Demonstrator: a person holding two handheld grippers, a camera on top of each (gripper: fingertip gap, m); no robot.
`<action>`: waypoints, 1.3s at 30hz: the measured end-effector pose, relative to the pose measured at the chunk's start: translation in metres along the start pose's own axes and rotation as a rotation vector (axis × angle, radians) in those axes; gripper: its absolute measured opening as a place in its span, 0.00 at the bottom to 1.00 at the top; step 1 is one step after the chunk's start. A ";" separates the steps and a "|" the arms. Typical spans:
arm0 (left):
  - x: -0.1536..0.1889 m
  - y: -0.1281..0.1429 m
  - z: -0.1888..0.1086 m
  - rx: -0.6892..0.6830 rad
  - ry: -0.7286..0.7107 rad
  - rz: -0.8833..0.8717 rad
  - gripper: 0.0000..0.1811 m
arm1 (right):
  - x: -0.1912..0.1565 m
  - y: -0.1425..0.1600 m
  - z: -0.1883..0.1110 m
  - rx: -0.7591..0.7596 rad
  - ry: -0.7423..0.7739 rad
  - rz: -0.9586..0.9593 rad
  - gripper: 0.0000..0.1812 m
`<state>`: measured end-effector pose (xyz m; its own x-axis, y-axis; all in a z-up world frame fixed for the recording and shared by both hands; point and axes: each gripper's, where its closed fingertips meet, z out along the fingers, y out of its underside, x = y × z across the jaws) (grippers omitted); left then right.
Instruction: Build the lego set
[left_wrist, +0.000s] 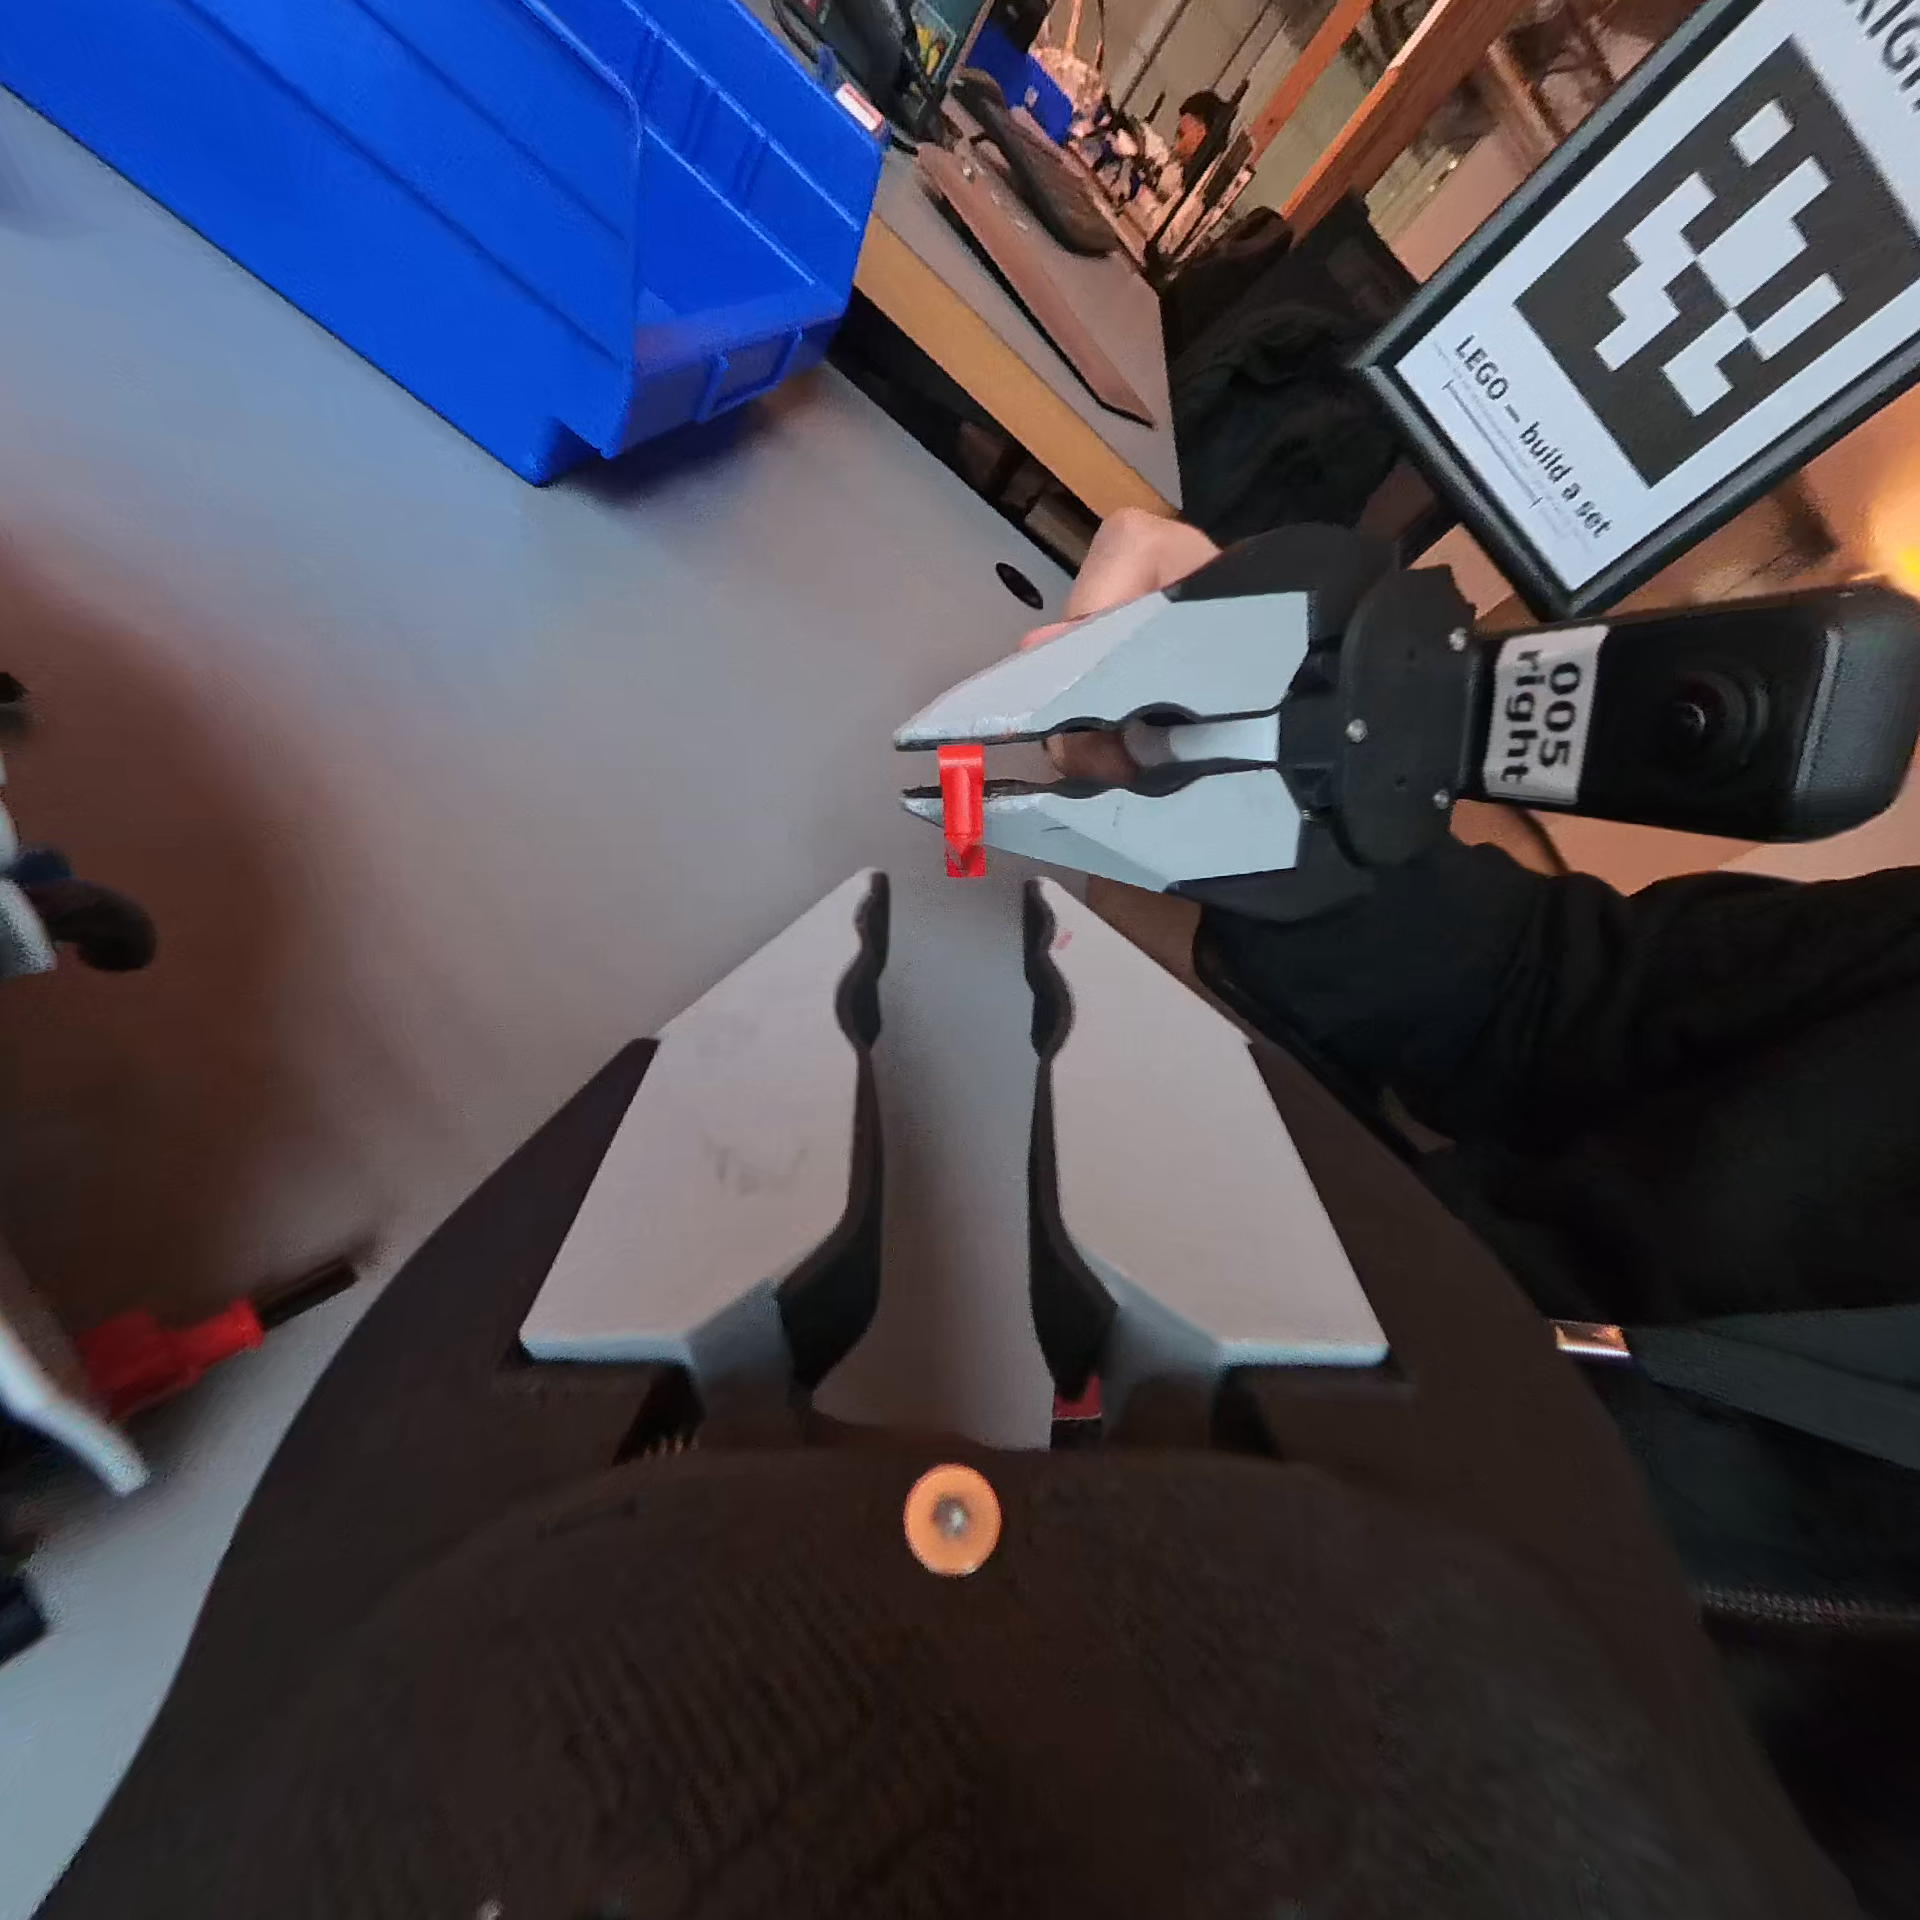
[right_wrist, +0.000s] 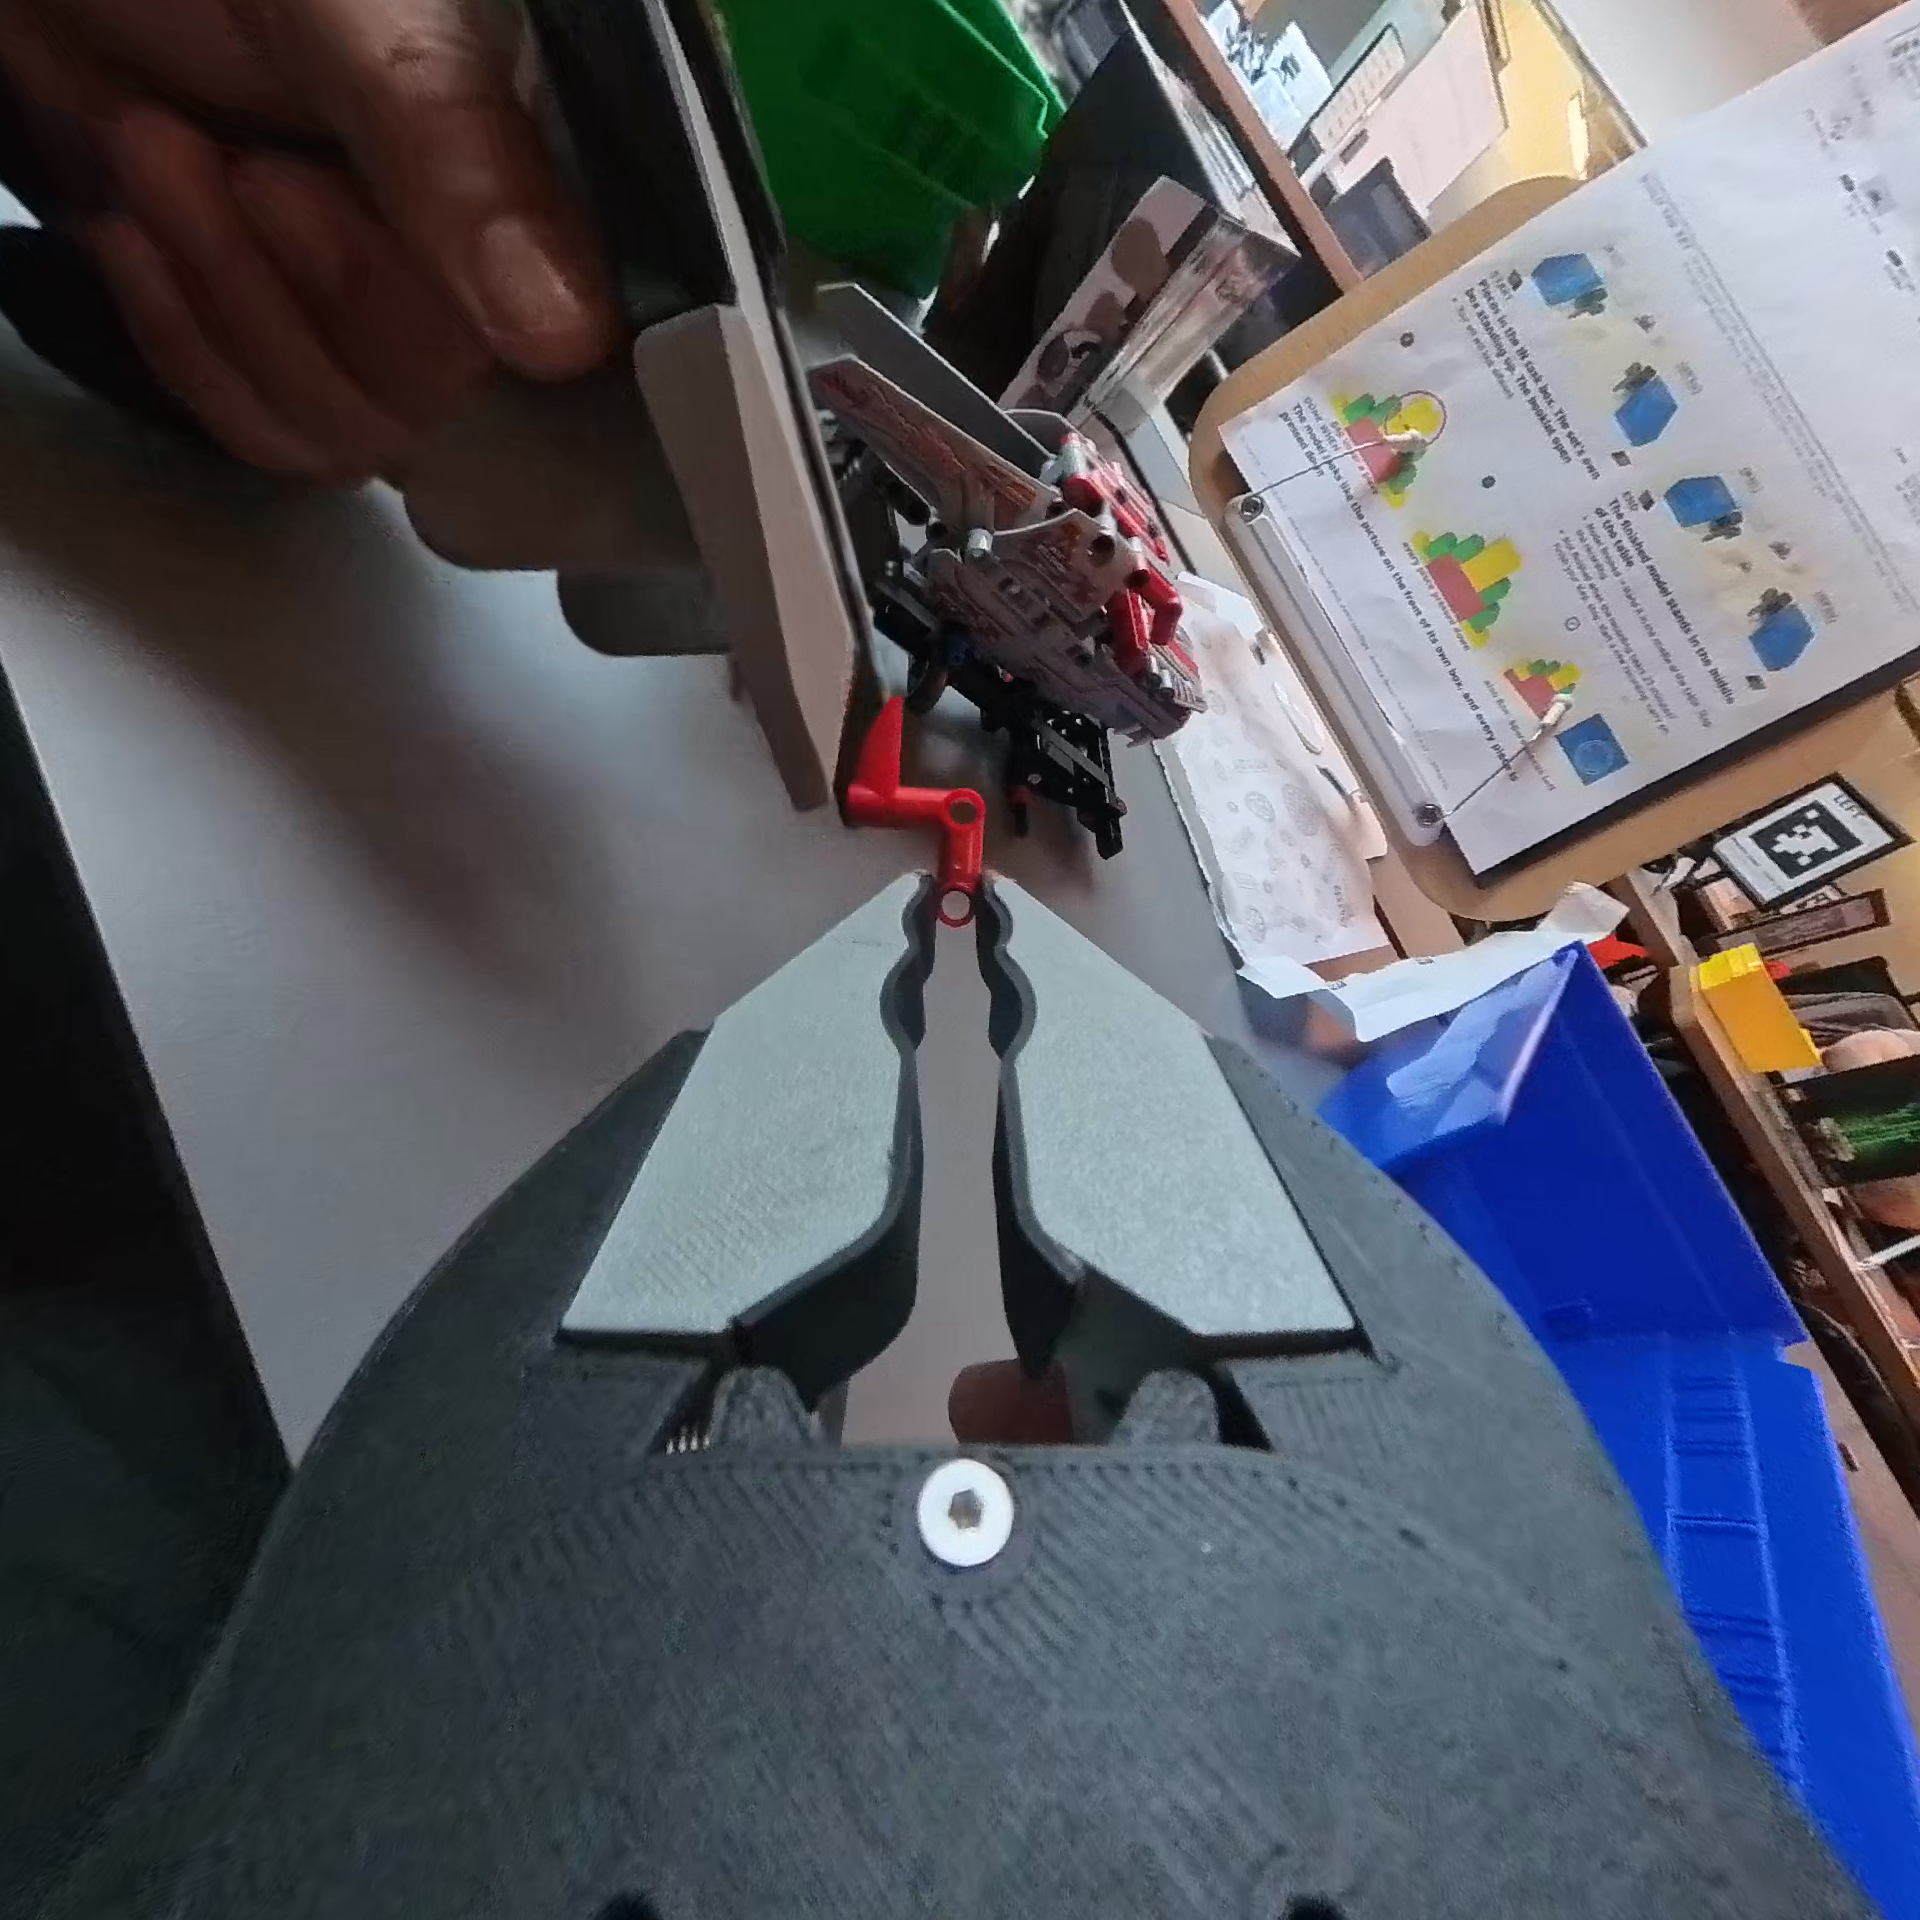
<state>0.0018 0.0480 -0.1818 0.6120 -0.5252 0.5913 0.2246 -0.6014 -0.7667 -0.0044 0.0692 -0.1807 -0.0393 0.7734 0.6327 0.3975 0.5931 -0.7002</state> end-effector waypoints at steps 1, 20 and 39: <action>-0.001 -0.002 -0.002 -0.002 -0.018 0.011 0.15 | -0.001 0.000 0.000 0.001 -0.002 -0.006 0.03; -0.009 -0.012 0.004 0.055 -0.322 0.344 0.02 | 0.002 0.003 0.012 -0.054 0.117 -0.289 0.02; -0.001 0.011 0.018 -0.047 -0.126 0.226 0.02 | 0.171 0.155 0.005 -0.524 0.076 0.726 0.34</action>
<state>0.0173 0.0526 -0.1947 0.7332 -0.5720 0.3678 0.0378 -0.5057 -0.8619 0.0460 0.2939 -0.1826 0.4384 0.8899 0.1261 0.6687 -0.2291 -0.7074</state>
